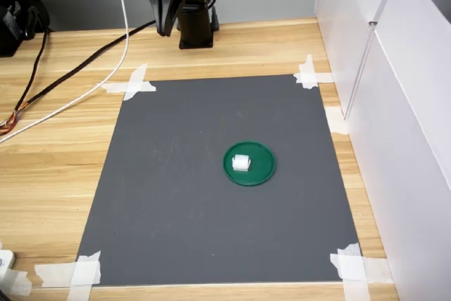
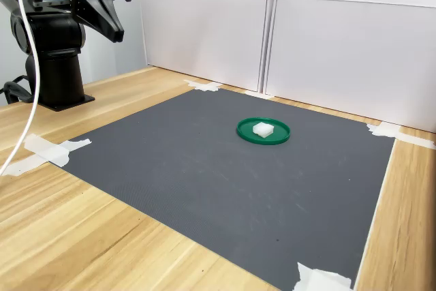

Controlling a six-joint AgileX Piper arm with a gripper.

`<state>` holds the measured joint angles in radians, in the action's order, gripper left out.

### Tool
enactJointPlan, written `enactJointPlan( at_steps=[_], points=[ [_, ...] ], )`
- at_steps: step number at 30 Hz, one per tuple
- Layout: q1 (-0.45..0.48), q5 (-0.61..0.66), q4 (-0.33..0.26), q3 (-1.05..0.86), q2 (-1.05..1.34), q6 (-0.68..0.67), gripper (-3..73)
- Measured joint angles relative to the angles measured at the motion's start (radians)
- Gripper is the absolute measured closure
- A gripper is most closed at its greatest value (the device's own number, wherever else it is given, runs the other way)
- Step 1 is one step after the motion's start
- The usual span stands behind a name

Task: Grasp a white terminal and put it in the green lid.

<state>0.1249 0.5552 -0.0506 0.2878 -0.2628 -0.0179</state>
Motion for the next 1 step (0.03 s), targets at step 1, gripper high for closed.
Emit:
enactJointPlan(
  at_steps=[1],
  points=[
    [0.0, 0.007, 0.008, -0.001, 0.016, 0.0, 71.4]
  ],
)
